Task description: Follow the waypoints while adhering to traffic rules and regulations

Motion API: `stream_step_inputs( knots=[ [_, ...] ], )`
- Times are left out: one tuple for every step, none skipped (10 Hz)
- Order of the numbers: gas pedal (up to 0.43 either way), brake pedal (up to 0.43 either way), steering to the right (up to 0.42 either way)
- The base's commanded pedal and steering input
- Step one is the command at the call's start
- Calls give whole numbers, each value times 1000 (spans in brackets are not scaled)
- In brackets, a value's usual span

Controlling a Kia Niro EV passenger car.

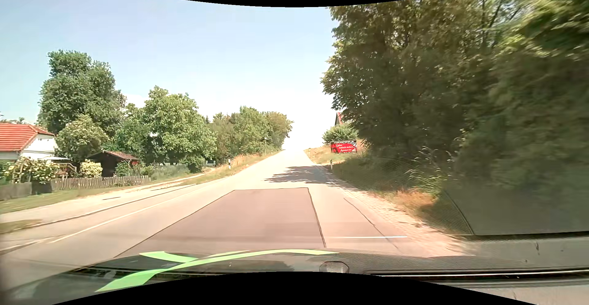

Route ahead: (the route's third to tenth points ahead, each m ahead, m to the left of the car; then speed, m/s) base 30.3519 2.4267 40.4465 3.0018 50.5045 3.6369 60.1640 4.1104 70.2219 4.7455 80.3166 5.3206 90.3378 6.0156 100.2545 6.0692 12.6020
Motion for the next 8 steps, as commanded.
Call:
stream_step_inputs(
  knots=[
    [311,0,-39],
    [299,0,-28],
    [299,0,-20],
    [299,0,-15],
    [299,0,-14],
    [299,0,-13],
    [287,0,-13],
    [260,0,-11]
  ],
)
